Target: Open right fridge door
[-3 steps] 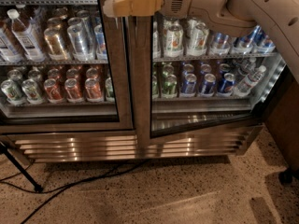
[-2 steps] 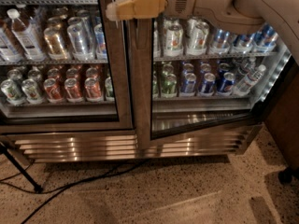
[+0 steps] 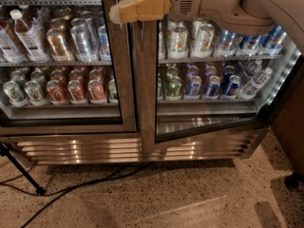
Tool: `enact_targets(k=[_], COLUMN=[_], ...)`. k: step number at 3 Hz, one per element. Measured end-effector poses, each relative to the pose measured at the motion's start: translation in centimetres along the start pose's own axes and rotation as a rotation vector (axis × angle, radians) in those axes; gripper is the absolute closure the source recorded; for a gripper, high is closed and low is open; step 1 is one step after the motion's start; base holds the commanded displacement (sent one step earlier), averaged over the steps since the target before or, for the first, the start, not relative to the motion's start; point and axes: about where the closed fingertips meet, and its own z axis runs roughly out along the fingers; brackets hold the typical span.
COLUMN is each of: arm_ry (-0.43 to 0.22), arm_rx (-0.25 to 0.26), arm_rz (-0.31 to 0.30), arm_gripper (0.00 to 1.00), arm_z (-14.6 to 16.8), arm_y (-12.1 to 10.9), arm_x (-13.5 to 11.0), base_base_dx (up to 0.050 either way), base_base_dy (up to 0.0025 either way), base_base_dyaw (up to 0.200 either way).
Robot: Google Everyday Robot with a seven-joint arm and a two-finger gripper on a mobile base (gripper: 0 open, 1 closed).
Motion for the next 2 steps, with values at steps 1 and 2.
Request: enact_targets(k=[1,2], arm_ry=[0.0,0.001], arm_rx=[0.0,-0.001], arm_rz=[0.0,0.0], arm_gripper=[0.0,0.0], arm_z=[0.08,0.18], arm_y=[0.16,0.38], arm_x=[-0.18,-0.27], base_base_dx=[0.0,0.0], base_base_dy=[0.0,0.0], base_base_dyaw=[0.0,0.0])
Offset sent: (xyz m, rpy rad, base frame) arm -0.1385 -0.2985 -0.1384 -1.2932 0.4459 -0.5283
